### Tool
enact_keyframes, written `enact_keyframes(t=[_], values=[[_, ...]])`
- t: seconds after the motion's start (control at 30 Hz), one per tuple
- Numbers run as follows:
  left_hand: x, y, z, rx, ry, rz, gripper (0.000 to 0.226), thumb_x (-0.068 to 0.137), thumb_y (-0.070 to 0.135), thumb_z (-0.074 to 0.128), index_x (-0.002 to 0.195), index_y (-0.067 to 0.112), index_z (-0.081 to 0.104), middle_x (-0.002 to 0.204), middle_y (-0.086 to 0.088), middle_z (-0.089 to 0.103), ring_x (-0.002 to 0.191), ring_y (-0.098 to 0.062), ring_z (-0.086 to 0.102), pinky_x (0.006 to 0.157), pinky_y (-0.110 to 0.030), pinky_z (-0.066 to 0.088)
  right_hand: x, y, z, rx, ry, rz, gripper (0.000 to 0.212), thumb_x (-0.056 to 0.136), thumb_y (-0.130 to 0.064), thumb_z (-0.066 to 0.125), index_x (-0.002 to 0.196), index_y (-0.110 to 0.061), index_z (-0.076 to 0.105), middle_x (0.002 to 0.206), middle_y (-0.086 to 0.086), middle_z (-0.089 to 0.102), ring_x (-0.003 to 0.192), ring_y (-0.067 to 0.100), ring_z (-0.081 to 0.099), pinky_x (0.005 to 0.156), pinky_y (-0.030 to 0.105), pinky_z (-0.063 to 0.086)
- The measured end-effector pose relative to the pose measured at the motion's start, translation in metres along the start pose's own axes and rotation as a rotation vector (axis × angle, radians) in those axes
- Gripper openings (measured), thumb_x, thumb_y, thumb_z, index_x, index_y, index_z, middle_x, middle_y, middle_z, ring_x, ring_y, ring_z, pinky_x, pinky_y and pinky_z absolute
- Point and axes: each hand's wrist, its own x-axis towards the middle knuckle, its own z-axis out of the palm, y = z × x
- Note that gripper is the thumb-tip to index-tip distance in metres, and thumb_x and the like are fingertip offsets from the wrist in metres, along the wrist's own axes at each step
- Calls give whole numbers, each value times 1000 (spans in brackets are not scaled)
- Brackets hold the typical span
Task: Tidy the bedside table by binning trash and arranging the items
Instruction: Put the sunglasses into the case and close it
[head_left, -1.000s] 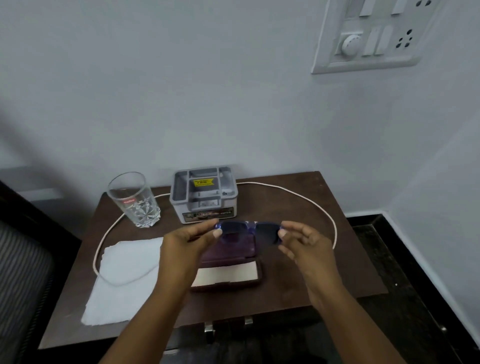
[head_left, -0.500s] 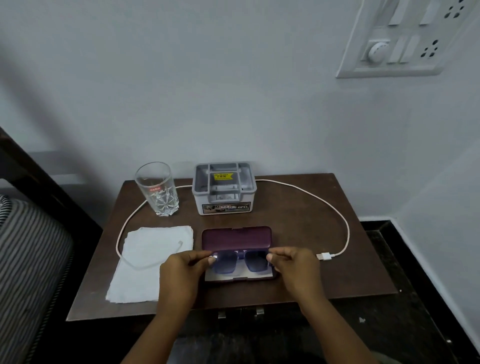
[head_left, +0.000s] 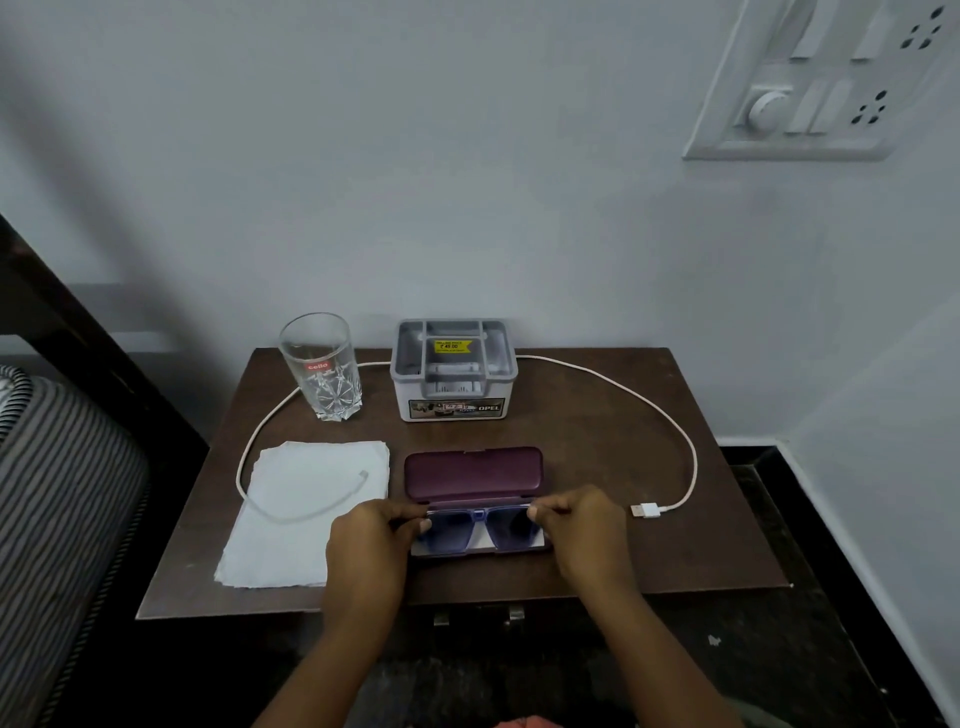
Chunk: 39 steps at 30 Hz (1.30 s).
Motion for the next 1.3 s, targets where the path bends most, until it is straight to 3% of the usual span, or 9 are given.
enact_keyframes(t=[0.13, 0.23, 0.33, 0.43, 0.6, 0.77, 0.93, 1.1, 1.3], values=[[3, 0, 0, -117, -11, -73, 20, 74, 9, 76, 72, 26, 67, 69, 10, 65, 68, -12, 64, 61, -21, 46, 2, 1, -1, 19, -21, 14, 8, 82, -13, 69, 82, -8, 75, 74, 3, 69, 61, 6, 57, 49, 3, 38], [9, -1, -1, -121, 0, -66, 44, 67, 6, 80, 106, 17, 62, 102, 1, 60, 90, -21, 58, 78, -31, 47, 3, 0, -2, 150, 3, 56, 18, 76, -5, 73, 89, -13, 63, 82, 4, 61, 71, 17, 58, 53, 9, 39], [16, -2, -4, -183, -97, -106, 79, 68, 5, 80, 138, 16, 45, 125, -7, 59, 112, -27, 56, 95, -43, 48, 3, 3, -5, 321, -143, 61, 61, 81, 3, 65, 134, -19, 44, 113, -2, 54, 96, 14, 57, 69, 15, 45], [15, -1, -6, -236, -187, -90, 70, 74, 3, 75, 134, 28, 50, 99, 5, 70, 96, -22, 64, 91, -45, 52, 2, 5, -11, 490, -294, -7, 73, 85, 8, 57, 143, -24, 27, 118, -16, 50, 105, 9, 54, 72, 7, 49], [15, -14, -4, -341, -181, -125, 51, 79, 10, 72, 117, 40, 54, 94, -1, 71, 89, -22, 67, 83, -42, 55, 4, 12, -10, 461, -181, -32, 64, 80, 6, 64, 128, -34, 50, 111, -14, 61, 95, 0, 63, 82, 22, 54], [6, -16, -1, -530, -127, -161, 24, 97, 21, 48, 117, 28, 58, 101, -6, 70, 91, -21, 68, 73, -26, 54, -1, 14, -8, 612, -94, -27, 44, 84, 2, 61, 114, -29, 62, 113, -2, 67, 103, 9, 64, 80, 17, 53], [-8, -5, -2, -626, -68, -209, 36, 99, 37, 34, 118, 21, 60, 107, -4, 66, 97, -17, 62, 79, -26, 48, -14, 12, -6, 741, -69, 49, 26, 95, -18, 47, 111, -27, 65, 111, -4, 69, 103, 9, 64, 90, 26, 52], [-15, 8, -3, -722, -30, -299, 50, 96, 53, 23, 109, 24, 62, 108, 0, 62, 105, -20, 55, 93, -33, 40, -22, 15, -2, 766, -36, 90, 16, 88, -28, 59, 100, -30, 69, 105, -4, 70, 102, 14, 65, 92, 36, 52], [-14, 11, -2, -808, 13, -411, 49, 90, 59, 37, 101, 20, 66, 106, -3, 65, 102, -24, 59, 92, -42, 49, -28, 15, 0, 841, -44, 143, 22, 93, -10, 49, 94, -20, 68, 98, 4, 67, 95, 19, 62, 92, 36, 49]])
